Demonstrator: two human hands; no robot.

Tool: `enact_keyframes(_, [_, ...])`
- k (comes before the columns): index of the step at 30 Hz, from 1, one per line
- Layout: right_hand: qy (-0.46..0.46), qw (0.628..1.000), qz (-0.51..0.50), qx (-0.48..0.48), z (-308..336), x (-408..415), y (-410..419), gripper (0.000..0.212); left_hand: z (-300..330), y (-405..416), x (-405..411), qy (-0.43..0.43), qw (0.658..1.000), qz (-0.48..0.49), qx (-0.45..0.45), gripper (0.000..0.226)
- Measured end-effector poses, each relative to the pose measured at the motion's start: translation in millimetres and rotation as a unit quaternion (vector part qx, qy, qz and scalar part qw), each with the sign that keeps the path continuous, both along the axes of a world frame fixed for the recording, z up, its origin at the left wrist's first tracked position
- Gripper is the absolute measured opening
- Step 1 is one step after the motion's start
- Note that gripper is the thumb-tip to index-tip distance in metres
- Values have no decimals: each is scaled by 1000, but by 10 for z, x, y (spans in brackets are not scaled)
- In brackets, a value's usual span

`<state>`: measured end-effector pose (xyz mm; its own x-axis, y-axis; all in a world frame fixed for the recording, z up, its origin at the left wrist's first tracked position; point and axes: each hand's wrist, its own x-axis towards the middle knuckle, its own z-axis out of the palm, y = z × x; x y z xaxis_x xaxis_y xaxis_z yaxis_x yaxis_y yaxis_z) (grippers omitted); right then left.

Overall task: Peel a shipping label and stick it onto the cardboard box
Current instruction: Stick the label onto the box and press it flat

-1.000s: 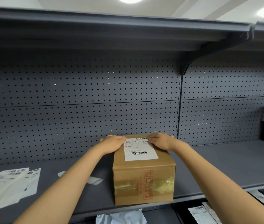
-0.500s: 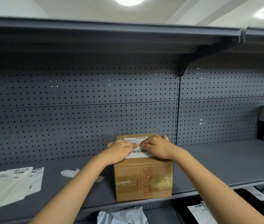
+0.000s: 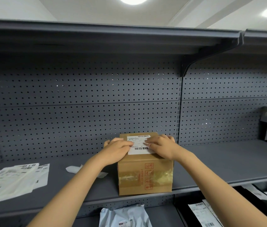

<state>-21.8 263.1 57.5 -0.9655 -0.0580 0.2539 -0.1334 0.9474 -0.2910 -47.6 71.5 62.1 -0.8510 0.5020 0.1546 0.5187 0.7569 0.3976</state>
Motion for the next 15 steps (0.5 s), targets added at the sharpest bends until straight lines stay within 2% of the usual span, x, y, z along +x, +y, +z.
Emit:
enact_keyframes(4, [-5, 999, 34, -2, -39, 38, -143, 35, -32, 101, 76, 3, 1000, -29, 9, 44])
enact_keyframes(15, [-2, 1000, -5, 2, -62, 214, 131, 36, -171, -116, 30, 60, 998, -21, -28, 40])
